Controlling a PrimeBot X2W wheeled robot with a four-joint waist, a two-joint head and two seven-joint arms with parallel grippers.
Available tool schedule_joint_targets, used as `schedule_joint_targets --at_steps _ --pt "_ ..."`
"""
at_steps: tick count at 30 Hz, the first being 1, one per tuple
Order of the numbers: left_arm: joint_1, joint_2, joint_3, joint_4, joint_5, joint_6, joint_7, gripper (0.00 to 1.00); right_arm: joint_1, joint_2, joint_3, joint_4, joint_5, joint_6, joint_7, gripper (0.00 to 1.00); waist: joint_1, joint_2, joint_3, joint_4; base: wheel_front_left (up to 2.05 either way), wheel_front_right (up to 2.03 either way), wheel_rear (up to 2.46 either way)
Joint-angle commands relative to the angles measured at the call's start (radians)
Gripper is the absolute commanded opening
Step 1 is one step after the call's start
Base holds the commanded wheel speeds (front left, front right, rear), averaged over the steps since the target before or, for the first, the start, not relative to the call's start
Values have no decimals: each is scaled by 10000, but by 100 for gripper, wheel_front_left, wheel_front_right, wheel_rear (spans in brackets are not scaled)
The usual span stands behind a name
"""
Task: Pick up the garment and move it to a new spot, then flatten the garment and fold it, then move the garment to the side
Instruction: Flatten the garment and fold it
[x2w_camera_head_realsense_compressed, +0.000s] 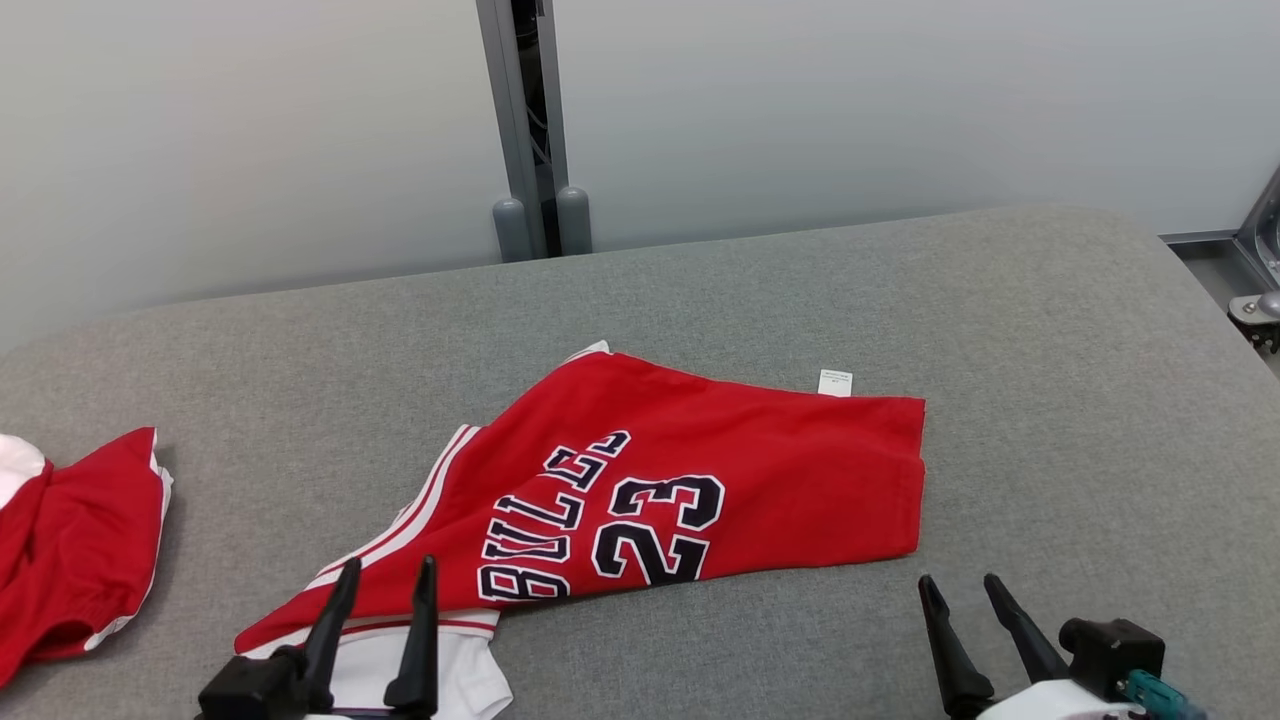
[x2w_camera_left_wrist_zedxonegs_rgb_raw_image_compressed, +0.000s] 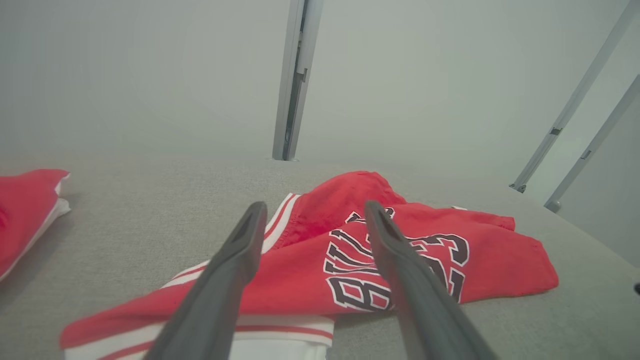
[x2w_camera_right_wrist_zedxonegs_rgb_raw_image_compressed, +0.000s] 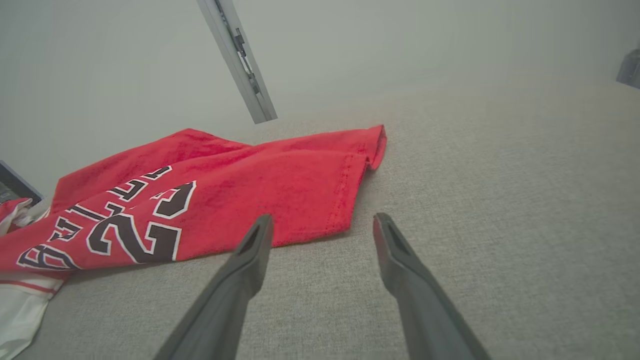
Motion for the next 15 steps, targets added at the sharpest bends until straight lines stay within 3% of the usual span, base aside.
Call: schedule_joint_targets --at_steps 1,15 --pt "11 -31 28 52 129 -97 -20 100 -257 -65 16 218 69 1 -47 100 0 0 -4 29 0 0 0" --pt "-328 -689 90 732 1071 -1133 -21 100 -2730 -63 -177 4446 709 1 -47 100 0 0 317 1146 0 0 0"
